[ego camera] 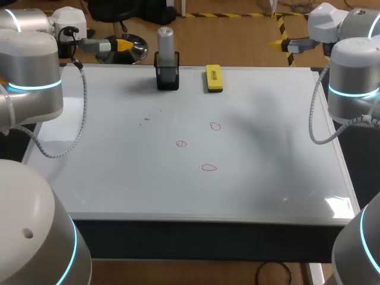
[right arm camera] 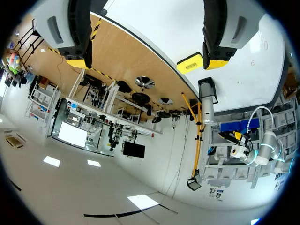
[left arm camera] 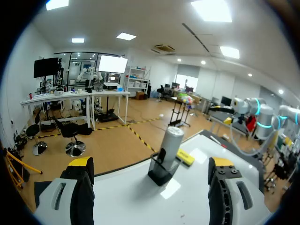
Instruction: Pick up the inspection probe, press it on each red-marked spot on the whiteboard one by one, put down the probe, pick up the eraser, and wipe off all the red marks.
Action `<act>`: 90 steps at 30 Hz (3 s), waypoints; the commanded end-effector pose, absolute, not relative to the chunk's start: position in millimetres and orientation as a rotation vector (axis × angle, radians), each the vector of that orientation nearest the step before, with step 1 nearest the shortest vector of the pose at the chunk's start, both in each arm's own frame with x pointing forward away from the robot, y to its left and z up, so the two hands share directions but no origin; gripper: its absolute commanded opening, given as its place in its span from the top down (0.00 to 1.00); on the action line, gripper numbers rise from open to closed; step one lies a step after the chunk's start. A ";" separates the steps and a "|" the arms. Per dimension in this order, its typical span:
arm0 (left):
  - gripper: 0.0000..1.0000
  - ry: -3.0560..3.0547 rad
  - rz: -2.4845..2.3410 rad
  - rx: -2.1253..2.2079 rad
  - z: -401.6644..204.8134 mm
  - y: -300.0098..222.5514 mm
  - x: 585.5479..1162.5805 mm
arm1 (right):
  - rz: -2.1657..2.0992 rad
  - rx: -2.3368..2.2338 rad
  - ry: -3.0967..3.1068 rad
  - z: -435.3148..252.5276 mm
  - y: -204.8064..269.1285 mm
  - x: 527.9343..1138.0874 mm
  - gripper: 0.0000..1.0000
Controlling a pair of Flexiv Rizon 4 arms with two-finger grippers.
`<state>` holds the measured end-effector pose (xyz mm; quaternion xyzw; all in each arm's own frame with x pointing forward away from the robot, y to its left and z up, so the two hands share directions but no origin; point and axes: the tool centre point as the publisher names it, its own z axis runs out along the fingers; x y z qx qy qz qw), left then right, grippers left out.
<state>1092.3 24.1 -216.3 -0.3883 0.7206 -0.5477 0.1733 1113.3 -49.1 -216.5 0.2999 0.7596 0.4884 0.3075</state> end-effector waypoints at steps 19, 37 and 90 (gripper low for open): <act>0.00 2.043 -1.554 -1.102 -216.3 24.2 1092.1 | 1.291 0.793 2.011 -216.5 -49.3 1113.7 0.00; 0.00 2.043 -1.554 -1.102 -216.3 24.2 1092.1 | 1.291 0.793 2.011 -216.5 -49.3 1113.7 0.00; 0.00 2.146 -1.630 -0.952 -223.5 -6.6 1102.3 | 1.291 0.793 2.011 -216.5 -49.3 1113.7 0.00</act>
